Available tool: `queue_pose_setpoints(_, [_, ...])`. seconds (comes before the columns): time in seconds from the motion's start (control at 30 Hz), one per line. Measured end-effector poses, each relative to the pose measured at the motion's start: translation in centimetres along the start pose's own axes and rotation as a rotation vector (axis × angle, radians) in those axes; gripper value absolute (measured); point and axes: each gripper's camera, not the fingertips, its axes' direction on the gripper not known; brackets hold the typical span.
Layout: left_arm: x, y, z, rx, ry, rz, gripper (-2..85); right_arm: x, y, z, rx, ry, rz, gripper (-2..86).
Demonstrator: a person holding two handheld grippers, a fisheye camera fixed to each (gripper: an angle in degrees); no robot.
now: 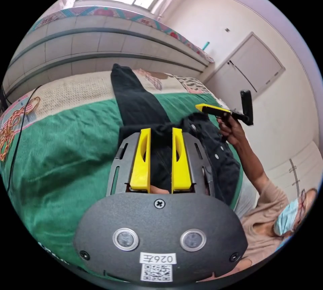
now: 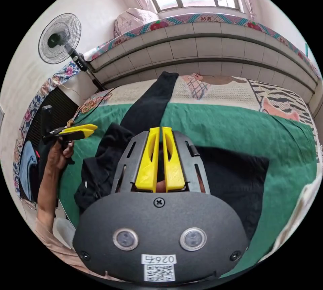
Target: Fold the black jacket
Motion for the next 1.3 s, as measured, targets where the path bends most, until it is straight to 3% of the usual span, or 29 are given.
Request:
queue_pose_setpoints(0.13, [-4.9, -5.0, 5.6, 0.041, -0.117, -0.115, 13.0, 2.2, -5.3, 9.2, -0.051, -0.088, 0.056, 5.5])
queue_pose_setpoints(0.23, [-7.0, -6.7, 11.1, -0.086, -0.189, -0.135, 13.3, 2.9, -7.7, 16.0, -0.131, -0.062, 0.082, 8.7])
queue_pose_setpoints(0.3, [-6.4, -6.8, 11.9, -0.103, -0.327, -0.109, 9.0, 2.7, -8.5, 19.3, -0.194, -0.006, 0.084, 4.3])
queue_pose_setpoints(0.33, [-5.8, -6.8, 12.3, -0.124, -0.350, -0.020, 6.9, 2.0, -8.8, 19.4, -0.154, 0.091, 0.060, 1.5])
queue_pose_setpoints(0.4, [-5.4, -6.7, 11.8, -0.135, -0.307, 0.032, 3.1, 1.2, -9.3, 20.3, -0.187, 0.080, 0.009, -0.6])
queue_pose_setpoints(0.5, [-4.2, -5.3, 8.4, 0.027, -0.204, 0.054, 0.6, -0.1, -8.9, 17.0, -0.047, 0.028, -0.051, -1.4])
queue_pose_setpoints(0.57, [0.1, -2.2, 3.8, 0.253, -0.042, 0.220, 0.6, -2.5, -6.4, 9.8, 0.183, -0.016, -0.235, -1.5])
queue_pose_setpoints(0.6, [1.7, -1.0, 2.6, 0.283, 0.012, 0.302, 0.7, -3.4, -4.9, 7.6, 0.241, -0.024, -0.316, -1.5])
queue_pose_setpoints(0.67, [7.8, 5.3, -0.3, 0.200, 0.134, 0.589, 4.0, -7.0, 3.5, 0.8, 0.277, 0.007, -0.720, -1.1])
queue_pose_setpoints(0.73, [10.0, 10.8, -1.0, 0.109, 0.103, 0.638, 7.9, -7.4, 10.3, -1.9, 0.142, 0.042, -0.837, -0.3])
queue_pose_setpoints(0.87, [8.4, 19.1, -2.1, 0.079, -0.006, 0.469, 9.8, -3.2, 19.8, -4.7, 0.021, 0.028, -0.664, 2.1])
queue_pose_setpoints(0.93, [6.4, 19.4, -2.4, 0.071, 0.069, 0.335, 9.2, -1.7, 20.5, -4.7, -0.013, 0.004, -0.559, 3.0])
queue_pose_setpoints(1.07, [4.1, 18.0, -0.3, 0.055, 0.252, 0.070, 10.1, -0.9, 18.3, -1.3, -0.065, -0.085, -0.372, 7.1])
queue_pose_setpoints(1.3, [3.2, 10.7, 5.5, 0.053, 0.042, -0.048, 15.9, -3.7, 10.0, 9.9, -0.084, -0.156, -0.178, 10.9])
